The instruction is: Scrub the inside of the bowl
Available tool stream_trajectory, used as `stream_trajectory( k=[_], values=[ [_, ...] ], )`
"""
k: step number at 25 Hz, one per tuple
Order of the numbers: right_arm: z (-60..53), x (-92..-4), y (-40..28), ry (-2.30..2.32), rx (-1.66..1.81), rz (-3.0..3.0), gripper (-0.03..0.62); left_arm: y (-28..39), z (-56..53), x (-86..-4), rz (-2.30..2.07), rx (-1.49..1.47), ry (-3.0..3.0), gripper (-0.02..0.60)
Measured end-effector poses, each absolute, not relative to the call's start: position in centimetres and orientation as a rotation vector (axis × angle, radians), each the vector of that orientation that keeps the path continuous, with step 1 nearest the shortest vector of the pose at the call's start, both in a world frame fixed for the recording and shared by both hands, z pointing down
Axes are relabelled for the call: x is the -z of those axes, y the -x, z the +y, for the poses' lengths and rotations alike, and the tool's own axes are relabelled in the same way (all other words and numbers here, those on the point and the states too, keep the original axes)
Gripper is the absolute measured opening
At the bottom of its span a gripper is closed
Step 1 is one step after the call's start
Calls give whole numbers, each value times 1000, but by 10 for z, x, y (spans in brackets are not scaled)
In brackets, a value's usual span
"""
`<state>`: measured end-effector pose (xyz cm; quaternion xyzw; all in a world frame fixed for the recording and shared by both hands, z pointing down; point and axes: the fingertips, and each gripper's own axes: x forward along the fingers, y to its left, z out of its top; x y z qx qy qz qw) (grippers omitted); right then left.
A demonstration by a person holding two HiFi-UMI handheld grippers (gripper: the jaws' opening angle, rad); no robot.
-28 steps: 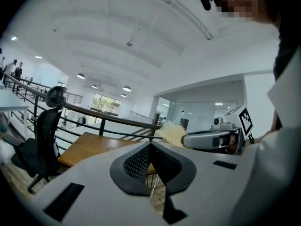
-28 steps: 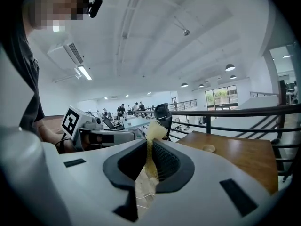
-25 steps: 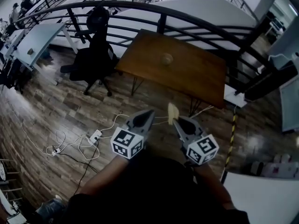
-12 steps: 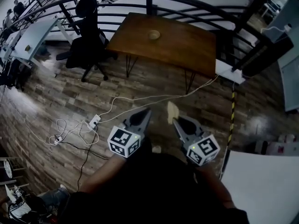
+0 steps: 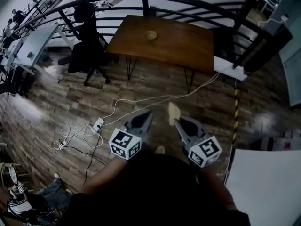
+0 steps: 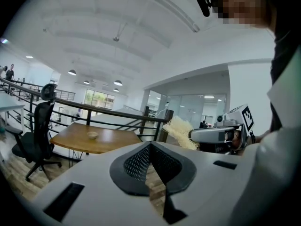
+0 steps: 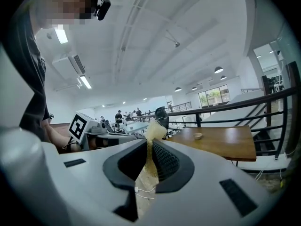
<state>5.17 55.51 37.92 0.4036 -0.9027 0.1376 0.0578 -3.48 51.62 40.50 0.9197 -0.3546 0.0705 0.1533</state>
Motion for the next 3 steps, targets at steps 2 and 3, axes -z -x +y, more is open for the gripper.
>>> stream_trajectory(
  k=[2,3],
  values=[
    [559,-376,-56,-1228,-411,-2741,44,29,519,-402,-1011,-209,-2650,-3],
    [562,-374,-58,-1229,-406,-2744,43,26,521,-400,-1010,-211,-2658,-3]
  ],
)
